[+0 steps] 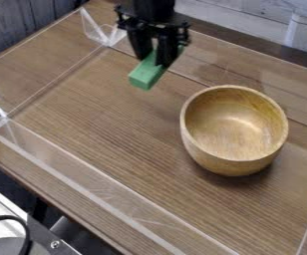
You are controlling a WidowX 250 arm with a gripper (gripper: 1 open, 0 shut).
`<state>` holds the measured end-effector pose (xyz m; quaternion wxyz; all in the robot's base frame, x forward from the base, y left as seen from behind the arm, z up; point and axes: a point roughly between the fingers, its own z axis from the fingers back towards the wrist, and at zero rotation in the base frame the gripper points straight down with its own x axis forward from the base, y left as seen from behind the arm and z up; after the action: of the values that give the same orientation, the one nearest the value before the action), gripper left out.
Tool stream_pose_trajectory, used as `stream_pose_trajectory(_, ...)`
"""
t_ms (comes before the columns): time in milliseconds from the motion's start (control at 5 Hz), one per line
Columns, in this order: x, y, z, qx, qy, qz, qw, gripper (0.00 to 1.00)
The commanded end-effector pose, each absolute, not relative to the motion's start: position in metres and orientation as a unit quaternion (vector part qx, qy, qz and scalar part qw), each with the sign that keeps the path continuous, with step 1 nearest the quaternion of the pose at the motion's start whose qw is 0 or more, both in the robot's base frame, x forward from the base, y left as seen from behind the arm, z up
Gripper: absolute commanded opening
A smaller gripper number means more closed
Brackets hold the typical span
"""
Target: Put the green block in the brown bowl
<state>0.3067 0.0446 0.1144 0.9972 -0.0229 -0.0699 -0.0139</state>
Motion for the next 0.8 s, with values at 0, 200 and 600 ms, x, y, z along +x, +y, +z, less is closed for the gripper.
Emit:
stream_pose_trajectory(0,0.306,0.017,0.145,-0.012,-0.111,-0.024,0.993,0.00)
stream_pose_trajectory(200,0.315,-0.012,0.152,-0.034,-0.101,-0.028,0.994,0.00)
stream_pose_trajectory(600,0.316,-0.045,0.153,-0.064,-0.108,-0.051,0.991,0.00)
